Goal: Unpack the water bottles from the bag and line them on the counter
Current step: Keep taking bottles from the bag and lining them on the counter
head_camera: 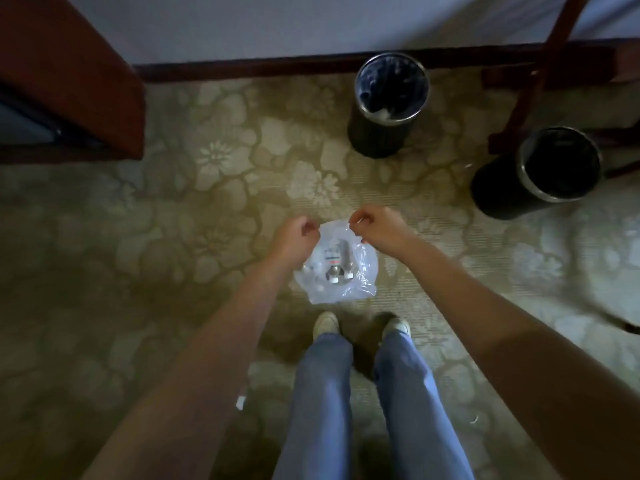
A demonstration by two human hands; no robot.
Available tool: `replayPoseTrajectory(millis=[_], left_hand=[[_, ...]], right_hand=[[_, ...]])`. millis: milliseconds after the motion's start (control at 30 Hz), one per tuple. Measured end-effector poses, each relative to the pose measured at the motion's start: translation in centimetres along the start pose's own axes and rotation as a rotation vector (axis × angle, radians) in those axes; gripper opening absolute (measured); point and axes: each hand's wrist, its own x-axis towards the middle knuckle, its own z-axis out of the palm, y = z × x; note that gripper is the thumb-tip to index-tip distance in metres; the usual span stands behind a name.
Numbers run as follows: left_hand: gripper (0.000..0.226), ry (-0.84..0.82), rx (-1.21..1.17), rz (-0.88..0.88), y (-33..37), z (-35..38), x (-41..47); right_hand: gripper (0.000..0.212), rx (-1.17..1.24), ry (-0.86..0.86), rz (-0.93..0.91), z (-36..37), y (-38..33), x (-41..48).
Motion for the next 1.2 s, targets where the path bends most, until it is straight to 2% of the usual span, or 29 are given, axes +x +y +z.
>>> replayPoseTrajectory(millis=[133,233,400,567,667,767,900,967,1067,1133,1200], left_hand=[[0.022,0.043,-0.065,-0.159,-5.4,2.8,0.5],[0.022,0.060,-0.052,-0.179,-8.8,5.4,1.7],[0.029,-0.123,-0.046,-0.142,-13.8,11.1,5.3],[0.039,-0.250,0.026,-0.154,-17.2,15.8,8.5],[0.036,-0.368,0.108,-0.188,-19.5,17.5,9.5],[0.037,-0.463,0.138,-0.206,-22.0,18.6,9.1],[0.036,-0.462,0.123,-0.248,-24.8,19.4,8.7],[0.040,-0.429,0.114,-0.259,-26.1,19.5,8.9],[0.048,-0.393,0.104,-0.252,-27.9,19.6,9.7],[0.048,-0.368,0.031,-0.262,-29.1,19.6,10.3],[0.047,-0.353,-0.045,-0.274,-30.2,19.7,11.0]], right_hand=[[0.016,-0.101,-0.125,-0.015,3.0,2.7,4.2],[0.027,-0.262,-0.191,-0.058,5.9,5.1,7.3],[0.030,-0.557,-0.336,-0.137,11.0,9.2,12.5],[0.032,-0.673,-0.349,-0.148,13.9,11.9,15.7],[0.033,-0.795,-0.426,-0.184,15.9,12.6,16.8],[0.035,-0.845,-0.534,-0.137,18.7,13.8,17.7],[0.037,-0.828,-0.521,0.032,22.3,16.1,18.7],[0.037,-0.788,-0.451,0.091,23.7,17.4,19.4],[0.028,-0.719,-0.401,0.174,25.3,18.8,20.5],[0.017,-0.484,-0.354,0.289,26.3,20.4,21.8],[0.023,-0.341,-0.294,0.390,27.3,22.7,23.4]])
